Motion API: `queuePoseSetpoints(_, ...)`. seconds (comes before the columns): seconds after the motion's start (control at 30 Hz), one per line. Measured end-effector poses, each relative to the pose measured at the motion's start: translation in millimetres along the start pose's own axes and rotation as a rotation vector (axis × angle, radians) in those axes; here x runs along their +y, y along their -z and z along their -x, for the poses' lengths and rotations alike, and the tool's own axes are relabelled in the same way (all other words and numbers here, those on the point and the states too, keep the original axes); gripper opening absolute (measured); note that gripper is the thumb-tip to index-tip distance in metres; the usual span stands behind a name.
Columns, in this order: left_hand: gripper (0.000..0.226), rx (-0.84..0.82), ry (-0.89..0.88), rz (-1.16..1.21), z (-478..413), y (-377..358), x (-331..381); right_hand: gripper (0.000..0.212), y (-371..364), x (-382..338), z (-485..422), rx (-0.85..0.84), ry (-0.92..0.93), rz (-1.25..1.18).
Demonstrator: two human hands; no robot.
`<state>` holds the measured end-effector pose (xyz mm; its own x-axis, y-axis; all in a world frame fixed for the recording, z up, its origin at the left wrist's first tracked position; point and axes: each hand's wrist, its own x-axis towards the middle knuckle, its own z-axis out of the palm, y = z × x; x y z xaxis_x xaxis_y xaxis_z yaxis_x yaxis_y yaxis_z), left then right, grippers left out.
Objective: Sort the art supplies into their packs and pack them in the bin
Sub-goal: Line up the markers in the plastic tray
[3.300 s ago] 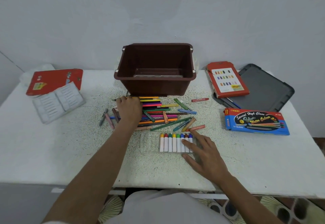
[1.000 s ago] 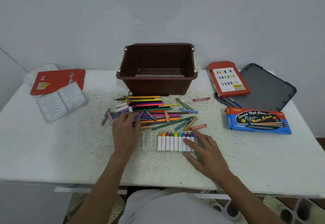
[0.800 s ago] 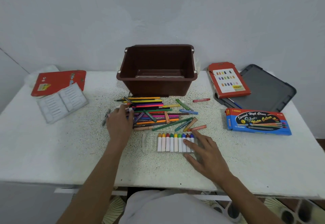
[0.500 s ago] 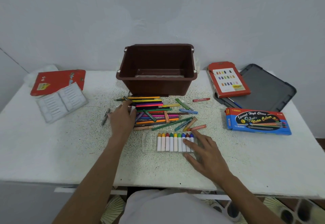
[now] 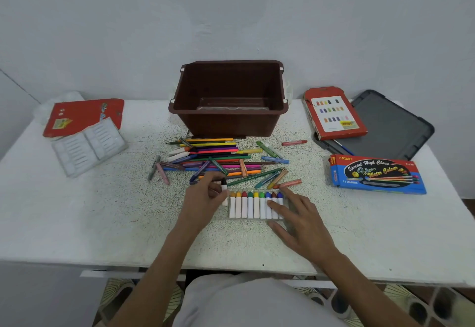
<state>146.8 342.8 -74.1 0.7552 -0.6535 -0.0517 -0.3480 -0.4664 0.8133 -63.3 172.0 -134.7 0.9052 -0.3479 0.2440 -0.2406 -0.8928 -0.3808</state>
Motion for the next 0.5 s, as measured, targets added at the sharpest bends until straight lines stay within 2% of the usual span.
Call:
queuePoseSetpoints(0.1, 0.035, -0.011, 0.006, -0.112, 4.6, -2.4, -3.0, 0.047, -0.6, 0.0, 0.1, -0.001, -0.003, -0.005)
queuePoseSetpoints(0.27, 0.036, -0.003, -0.006, -0.157, 11.1, -6.8, -10.9, 0.047, 0.0, -0.1, 0.3, 0.001, 0.0, -0.003)
queuePoseSetpoints(0.43, 0.036, 0.056, -0.19, -0.251, 16.0, -13.6, -21.1, 0.047, -0.4, 0.3, 0.5, 0.002, 0.0, -0.008)
queuePoseSetpoints(0.5, 0.039, 0.074, -0.213, -0.292, 16.0, -16.5, -28.8, 0.047, -0.6, 0.2, 0.5, 0.002, 0.001, -0.007)
